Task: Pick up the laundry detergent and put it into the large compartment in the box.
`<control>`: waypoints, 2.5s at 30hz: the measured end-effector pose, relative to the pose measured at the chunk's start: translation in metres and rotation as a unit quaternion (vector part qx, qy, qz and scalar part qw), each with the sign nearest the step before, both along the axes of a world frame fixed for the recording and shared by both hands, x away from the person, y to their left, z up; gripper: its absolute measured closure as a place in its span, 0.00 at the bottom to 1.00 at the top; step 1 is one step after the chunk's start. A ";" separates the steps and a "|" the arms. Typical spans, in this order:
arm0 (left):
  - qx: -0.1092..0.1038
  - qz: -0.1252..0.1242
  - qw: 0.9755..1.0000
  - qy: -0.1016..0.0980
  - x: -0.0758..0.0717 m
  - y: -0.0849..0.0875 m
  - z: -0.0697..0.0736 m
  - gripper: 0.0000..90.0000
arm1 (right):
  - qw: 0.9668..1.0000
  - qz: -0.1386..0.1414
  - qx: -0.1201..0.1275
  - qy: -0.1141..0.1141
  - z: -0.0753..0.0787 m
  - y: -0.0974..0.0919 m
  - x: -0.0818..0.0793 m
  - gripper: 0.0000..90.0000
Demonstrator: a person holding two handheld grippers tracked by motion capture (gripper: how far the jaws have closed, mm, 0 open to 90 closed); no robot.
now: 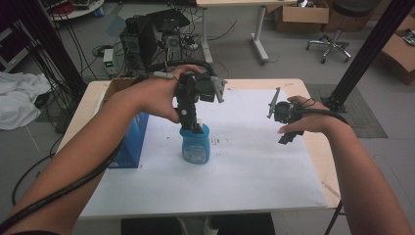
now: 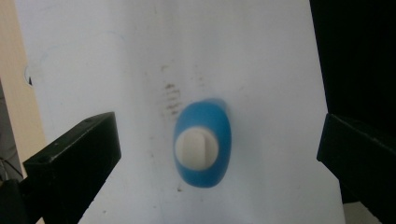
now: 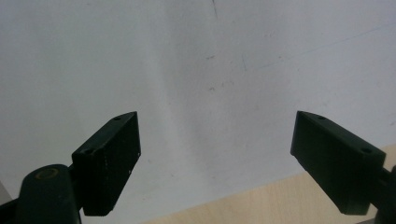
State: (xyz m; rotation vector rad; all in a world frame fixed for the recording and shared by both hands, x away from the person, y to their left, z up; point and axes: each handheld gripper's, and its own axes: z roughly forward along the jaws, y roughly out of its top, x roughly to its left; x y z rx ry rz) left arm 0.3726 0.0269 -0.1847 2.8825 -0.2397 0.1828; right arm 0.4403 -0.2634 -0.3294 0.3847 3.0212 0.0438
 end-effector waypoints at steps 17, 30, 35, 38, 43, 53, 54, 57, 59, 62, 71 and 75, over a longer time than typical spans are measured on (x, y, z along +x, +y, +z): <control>0.029 0.005 0.999 0.025 0.025 0.016 -0.027 0.00 | 1.000 -0.008 -0.003 -0.002 -0.003 0.001 -0.002 0.18; 0.012 -0.019 0.999 0.033 0.038 0.019 -0.044 0.00 | 1.000 -0.015 -0.005 0.005 -0.009 -0.002 -0.003 0.18; 0.012 -0.011 0.999 0.040 0.041 0.023 -0.053 0.00 | 1.000 -0.014 -0.002 0.005 -0.008 -0.001 -0.003 0.18; 0.009 -0.008 0.999 0.045 0.043 0.025 -0.058 0.00 | 1.000 -0.011 -0.005 0.006 -0.008 0.001 -0.003 0.18; 0.011 -0.003 0.999 0.046 0.046 0.028 -0.065 0.00 | 1.000 -0.008 -0.006 0.006 -0.009 0.004 -0.003 0.18; 0.019 -0.009 0.998 0.054 0.043 0.025 -0.078 0.00 | 1.000 -0.008 -0.009 0.007 -0.008 0.007 -0.003 0.18; 0.019 -0.011 0.998 0.054 0.042 0.024 -0.079 0.00 | 1.000 -0.007 -0.008 0.007 -0.009 0.007 -0.003 0.18; 0.023 -0.016 0.998 0.054 0.040 0.022 -0.083 0.00 | 1.000 -0.008 -0.009 0.006 -0.009 0.008 -0.004 0.18; 0.025 -0.020 0.998 0.054 0.039 0.020 -0.085 0.00 | 1.000 -0.006 -0.008 0.007 -0.010 0.008 -0.004 0.18; 0.026 -0.021 0.998 0.053 0.039 0.019 -0.087 0.00 | 1.000 -0.006 -0.009 0.008 -0.010 0.009 -0.004 0.18; 0.034 -0.032 0.998 0.050 0.038 0.014 -0.099 0.00 | 1.000 -0.004 -0.008 0.008 -0.012 0.011 -0.003 0.18; 0.040 -0.035 0.997 0.047 0.037 0.011 -0.103 0.00 | 1.000 -0.004 -0.007 0.009 -0.013 0.011 -0.003 0.18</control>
